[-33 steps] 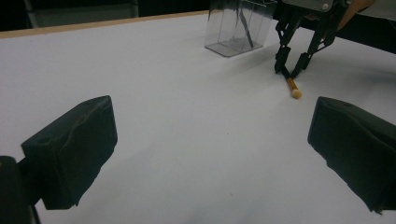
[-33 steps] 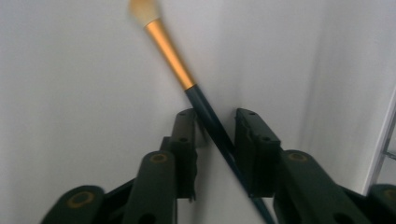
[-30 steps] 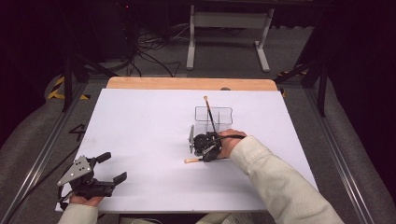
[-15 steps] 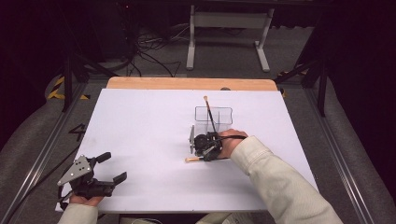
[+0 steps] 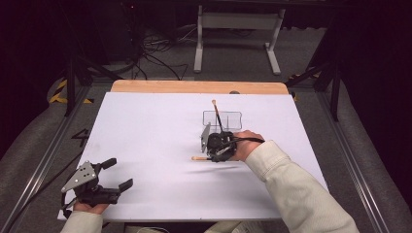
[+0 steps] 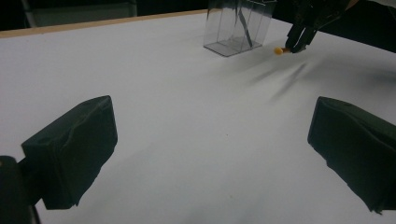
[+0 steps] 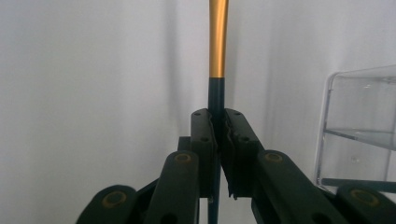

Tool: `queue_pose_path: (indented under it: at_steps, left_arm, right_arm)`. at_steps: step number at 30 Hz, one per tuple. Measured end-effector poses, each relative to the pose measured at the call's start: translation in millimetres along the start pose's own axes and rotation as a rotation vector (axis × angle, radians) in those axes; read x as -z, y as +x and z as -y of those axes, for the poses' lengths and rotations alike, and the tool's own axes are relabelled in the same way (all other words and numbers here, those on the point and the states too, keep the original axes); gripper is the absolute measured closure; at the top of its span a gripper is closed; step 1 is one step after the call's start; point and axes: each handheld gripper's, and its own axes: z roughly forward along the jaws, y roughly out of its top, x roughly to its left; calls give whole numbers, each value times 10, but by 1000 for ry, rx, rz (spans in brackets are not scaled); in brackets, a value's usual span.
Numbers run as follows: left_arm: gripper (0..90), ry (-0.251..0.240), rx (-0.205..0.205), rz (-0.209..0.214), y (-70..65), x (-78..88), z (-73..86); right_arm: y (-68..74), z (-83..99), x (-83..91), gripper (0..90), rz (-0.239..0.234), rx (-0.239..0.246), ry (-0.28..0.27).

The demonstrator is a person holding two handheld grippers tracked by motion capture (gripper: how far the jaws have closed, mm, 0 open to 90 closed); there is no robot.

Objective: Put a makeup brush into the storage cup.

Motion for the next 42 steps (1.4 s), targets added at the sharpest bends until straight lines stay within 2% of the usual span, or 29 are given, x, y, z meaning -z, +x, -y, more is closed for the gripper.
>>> queue_pose_path:
  at_steps: [6, 9, 18, 26, 42]
  left_arm:
    - [21, 1, 1, -2, 0, 5, 4]
    - [21, 0, 1, -1, 2, 6, 4]
    - [19, 0, -3, -9, 4, -2, 3]
    - [17, -10, -7, -18, 3, -14, 2]
    - [5, -22, -7, -21, 11, -13, -4]
  right_arm:
    - [-1, -7, 106, 837, 12, -9, -18]
    - [-3, -6, 174, 837, 19, -13, -58]
    - [5, 4, 308, 837, 48, -24, -108]
    - [-1, 48, 476, 837, 94, -53, -181]
    - [-4, 160, 707, 837, 179, -119, -391]
